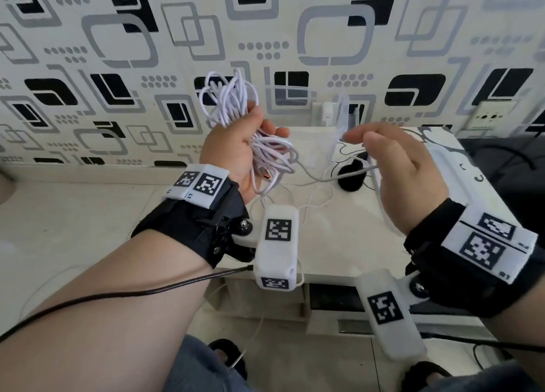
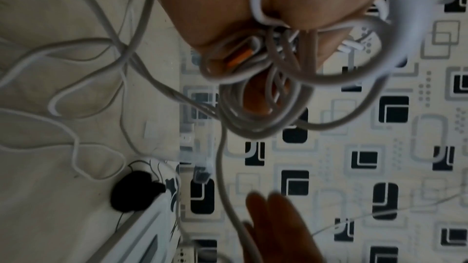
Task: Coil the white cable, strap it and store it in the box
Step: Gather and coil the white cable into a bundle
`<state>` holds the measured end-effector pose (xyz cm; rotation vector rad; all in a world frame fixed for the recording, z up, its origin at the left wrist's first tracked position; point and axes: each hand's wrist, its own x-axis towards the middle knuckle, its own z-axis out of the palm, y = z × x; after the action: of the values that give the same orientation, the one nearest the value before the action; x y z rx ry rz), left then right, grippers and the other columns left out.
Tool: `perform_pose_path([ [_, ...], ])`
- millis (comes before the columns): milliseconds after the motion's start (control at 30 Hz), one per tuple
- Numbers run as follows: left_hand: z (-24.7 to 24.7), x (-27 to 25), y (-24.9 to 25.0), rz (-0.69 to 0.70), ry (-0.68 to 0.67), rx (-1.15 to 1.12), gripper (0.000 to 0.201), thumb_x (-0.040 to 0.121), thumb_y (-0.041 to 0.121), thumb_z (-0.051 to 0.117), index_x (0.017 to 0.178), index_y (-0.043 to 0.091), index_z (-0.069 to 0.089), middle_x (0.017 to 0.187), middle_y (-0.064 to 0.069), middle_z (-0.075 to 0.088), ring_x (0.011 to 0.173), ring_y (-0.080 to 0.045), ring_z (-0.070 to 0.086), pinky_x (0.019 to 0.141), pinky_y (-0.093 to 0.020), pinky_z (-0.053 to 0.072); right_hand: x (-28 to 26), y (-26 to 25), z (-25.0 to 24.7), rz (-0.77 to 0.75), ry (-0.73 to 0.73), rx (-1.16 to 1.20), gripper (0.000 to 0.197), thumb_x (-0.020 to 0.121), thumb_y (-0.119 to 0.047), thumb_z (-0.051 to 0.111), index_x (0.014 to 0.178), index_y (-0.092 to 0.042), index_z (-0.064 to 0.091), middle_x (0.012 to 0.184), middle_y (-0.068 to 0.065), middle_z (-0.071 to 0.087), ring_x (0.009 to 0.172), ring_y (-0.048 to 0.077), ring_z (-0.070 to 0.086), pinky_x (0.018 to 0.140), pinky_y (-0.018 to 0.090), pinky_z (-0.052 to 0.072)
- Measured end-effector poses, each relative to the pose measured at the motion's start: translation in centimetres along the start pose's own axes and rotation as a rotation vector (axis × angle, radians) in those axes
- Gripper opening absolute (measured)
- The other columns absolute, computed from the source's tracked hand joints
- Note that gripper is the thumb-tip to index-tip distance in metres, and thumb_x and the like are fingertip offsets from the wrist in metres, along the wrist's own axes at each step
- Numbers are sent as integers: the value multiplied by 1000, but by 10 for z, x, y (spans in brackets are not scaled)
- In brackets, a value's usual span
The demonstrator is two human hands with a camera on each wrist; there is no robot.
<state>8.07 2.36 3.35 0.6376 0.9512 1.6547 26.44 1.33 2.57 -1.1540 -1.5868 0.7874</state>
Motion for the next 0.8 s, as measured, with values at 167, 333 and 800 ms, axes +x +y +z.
perform_pose_path([
  [167,9,-10,-9,2,-160,95,23,96,13,46,74,10,52,54,0,61,61,-19,67,58,-35,57,-4,-3,5,-12,-255,-463,42,67,-71,50,90,-38,60,84,-19,63,95,12,59,97,41,42],
  [333,9,-9,-2,-12,-115,19,18,95,13,48,78,10,52,58,-3,57,61,-20,68,54,-33,56,-3,6,2,34,-416,-622,36,83,-54,51,81,-23,70,70,-6,64,74,9,56,94,34,38],
  [800,-20,8,38,92,99,4,34,96,21,47,62,14,44,54,2,48,42,-15,53,53,-27,48,21,52,-13,253,-127,-576,42,96,-36,32,61,-15,39,60,4,42,64,28,40,67,36,35],
])
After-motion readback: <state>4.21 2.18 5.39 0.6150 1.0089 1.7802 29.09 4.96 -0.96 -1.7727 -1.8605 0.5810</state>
